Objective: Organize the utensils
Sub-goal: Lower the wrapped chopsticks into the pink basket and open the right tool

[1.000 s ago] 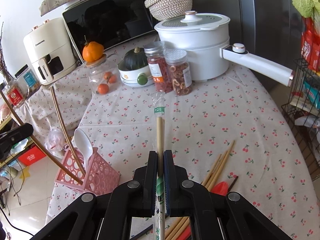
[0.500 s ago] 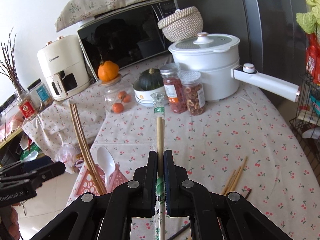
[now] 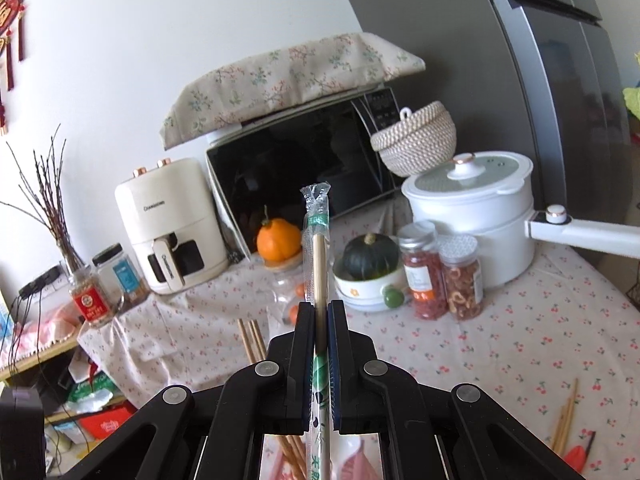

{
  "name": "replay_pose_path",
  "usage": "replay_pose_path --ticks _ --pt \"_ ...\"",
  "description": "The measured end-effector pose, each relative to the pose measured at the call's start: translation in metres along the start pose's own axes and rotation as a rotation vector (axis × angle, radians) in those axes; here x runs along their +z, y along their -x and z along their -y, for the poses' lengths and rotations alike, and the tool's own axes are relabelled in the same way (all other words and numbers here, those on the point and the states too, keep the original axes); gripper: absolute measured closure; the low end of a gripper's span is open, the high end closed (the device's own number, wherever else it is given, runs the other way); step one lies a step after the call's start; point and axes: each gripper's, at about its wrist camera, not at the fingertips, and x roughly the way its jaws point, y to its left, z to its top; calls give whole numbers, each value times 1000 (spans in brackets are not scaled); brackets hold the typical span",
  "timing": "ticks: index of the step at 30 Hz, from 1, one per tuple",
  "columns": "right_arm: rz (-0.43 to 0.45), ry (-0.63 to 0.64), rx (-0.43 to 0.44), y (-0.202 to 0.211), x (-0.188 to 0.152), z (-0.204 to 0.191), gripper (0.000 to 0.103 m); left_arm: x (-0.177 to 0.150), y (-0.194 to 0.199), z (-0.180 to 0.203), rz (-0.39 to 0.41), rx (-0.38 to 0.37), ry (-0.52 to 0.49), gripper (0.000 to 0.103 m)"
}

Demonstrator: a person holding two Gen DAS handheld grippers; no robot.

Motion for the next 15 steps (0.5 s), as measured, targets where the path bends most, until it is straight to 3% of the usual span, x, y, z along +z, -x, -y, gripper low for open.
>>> replay_pose_path --ticks 7,15 --pt "195 76 -117 -22 -15 -23 98 -7 -6 -4 -40 -8 -13 26" --pt "249 120 -218 -40 -43 -26 98 -5 -6 -2 -49 -15 -23 26"
